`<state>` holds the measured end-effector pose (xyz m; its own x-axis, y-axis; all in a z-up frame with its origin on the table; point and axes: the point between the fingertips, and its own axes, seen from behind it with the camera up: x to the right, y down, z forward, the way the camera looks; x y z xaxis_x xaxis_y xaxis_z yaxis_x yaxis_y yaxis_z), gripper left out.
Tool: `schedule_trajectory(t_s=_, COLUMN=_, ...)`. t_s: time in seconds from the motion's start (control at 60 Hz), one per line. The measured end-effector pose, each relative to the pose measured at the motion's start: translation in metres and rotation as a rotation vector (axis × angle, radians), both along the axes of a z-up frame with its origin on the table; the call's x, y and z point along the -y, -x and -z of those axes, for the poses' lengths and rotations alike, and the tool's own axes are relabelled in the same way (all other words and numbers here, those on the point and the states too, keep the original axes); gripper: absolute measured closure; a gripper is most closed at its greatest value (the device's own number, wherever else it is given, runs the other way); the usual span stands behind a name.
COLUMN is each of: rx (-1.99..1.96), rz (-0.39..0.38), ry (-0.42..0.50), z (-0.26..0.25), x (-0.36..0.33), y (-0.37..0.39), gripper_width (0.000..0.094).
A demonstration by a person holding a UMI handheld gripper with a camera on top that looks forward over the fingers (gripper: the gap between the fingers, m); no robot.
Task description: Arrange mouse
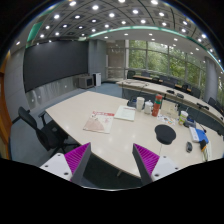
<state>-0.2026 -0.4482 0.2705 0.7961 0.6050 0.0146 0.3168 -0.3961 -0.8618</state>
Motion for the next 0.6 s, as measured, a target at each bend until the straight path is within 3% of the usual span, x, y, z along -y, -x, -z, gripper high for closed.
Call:
schedule_trajectory(t_s=0.35, rx=0.093, rz=0.182, ry=0.088, z=0.108, x=-0.072, y=-0.138, gripper_width=0.0082)
schedule_trajectory(t_s=0.6, rx=0.153, rz=0.382, ry=0.101, z=0.187, x=-0.176, y=-0.287, gripper_width=0.0084)
